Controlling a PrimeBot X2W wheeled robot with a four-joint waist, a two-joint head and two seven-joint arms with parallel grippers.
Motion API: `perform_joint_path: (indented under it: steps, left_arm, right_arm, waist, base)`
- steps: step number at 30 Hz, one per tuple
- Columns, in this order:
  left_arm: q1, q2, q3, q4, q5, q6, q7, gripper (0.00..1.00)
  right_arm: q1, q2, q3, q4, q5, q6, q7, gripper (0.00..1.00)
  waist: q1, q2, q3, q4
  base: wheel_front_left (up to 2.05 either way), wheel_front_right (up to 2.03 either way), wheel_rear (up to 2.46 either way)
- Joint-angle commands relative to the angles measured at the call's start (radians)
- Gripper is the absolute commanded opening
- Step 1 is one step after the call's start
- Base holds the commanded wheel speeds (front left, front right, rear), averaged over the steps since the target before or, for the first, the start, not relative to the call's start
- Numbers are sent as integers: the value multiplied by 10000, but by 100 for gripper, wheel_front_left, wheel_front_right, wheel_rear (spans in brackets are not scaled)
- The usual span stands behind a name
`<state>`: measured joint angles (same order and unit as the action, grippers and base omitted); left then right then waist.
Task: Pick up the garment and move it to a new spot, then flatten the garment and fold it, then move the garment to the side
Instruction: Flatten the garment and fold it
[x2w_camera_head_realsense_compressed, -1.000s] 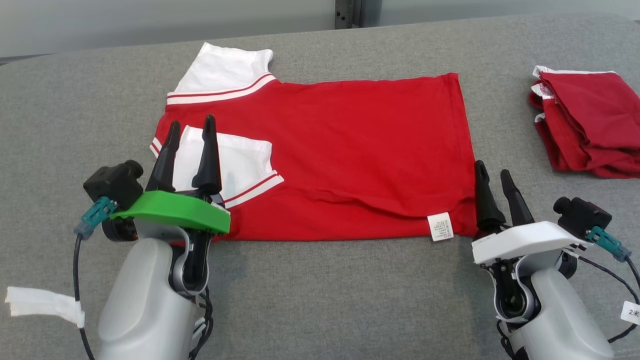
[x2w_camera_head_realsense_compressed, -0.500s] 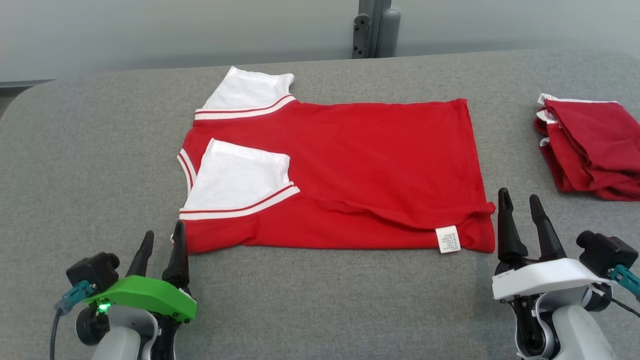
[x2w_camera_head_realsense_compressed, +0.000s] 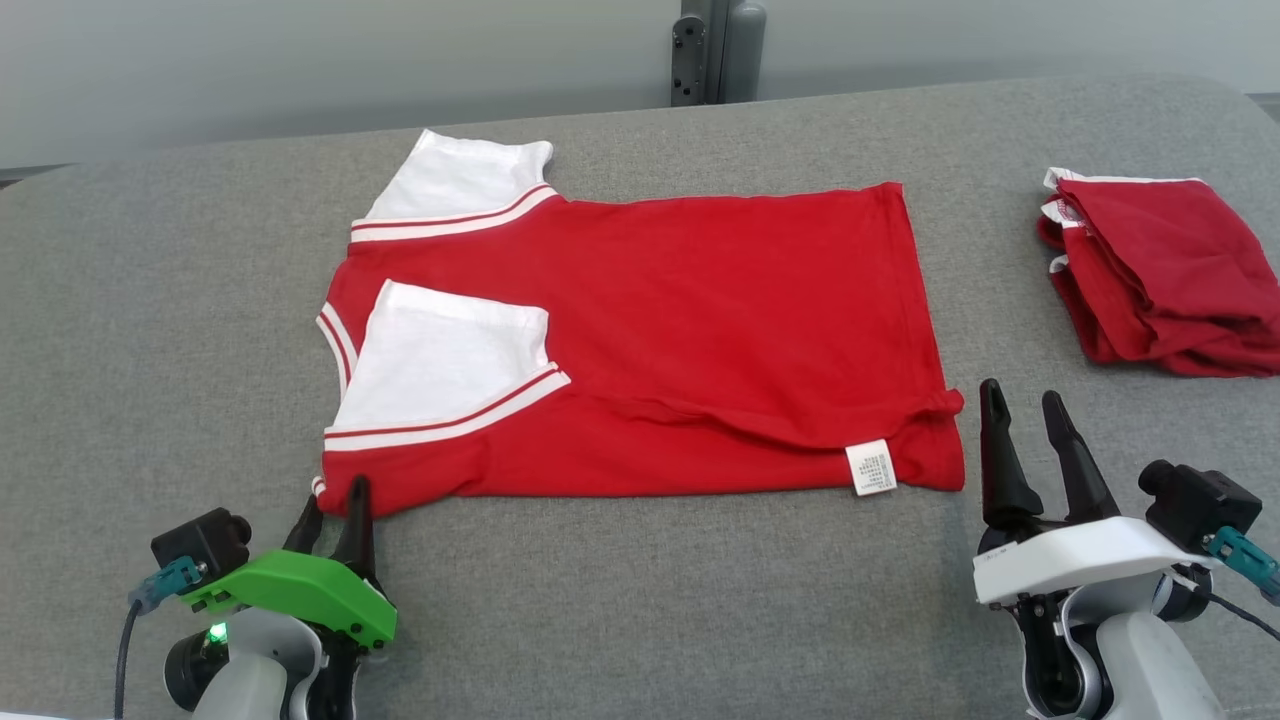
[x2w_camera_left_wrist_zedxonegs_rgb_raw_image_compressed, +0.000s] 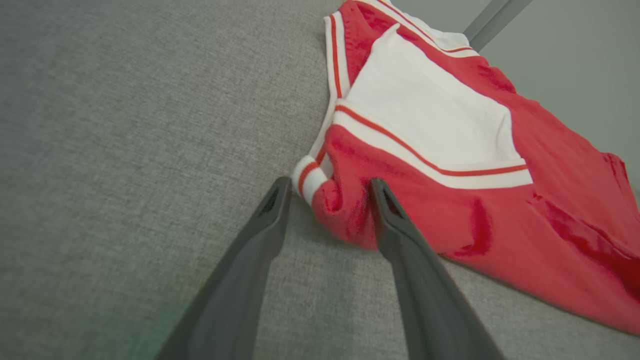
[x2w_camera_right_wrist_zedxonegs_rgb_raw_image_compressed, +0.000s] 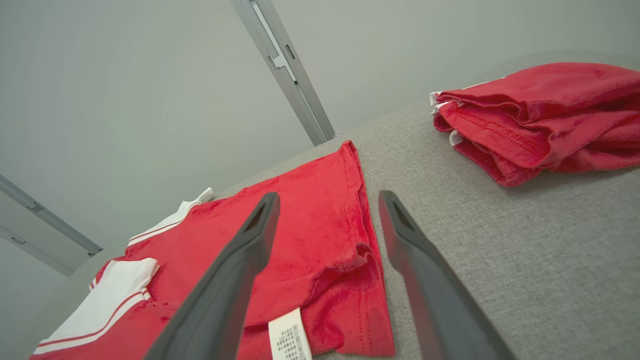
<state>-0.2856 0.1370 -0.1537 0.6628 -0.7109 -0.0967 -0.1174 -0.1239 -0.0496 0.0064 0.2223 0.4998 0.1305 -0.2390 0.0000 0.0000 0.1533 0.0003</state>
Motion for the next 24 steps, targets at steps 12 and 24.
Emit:
perform_joint_path:
  steps: [12,24]
  left_arm:
    - [-366,35,18,-184,-190,-215,-892,0]
    - [-82,-9,-275,-932,-50,-177,-1001,0]
  right_arm:
    - [-256,-23,59,1886,-273,3,969,100]
    - [-1264,-13,532,4337,138,3,755,66]
  waist:
    - [0,0,89,128]
    - [0,0,-6,503]
  base:
    - [0,0,0]
    - [0,0,0]
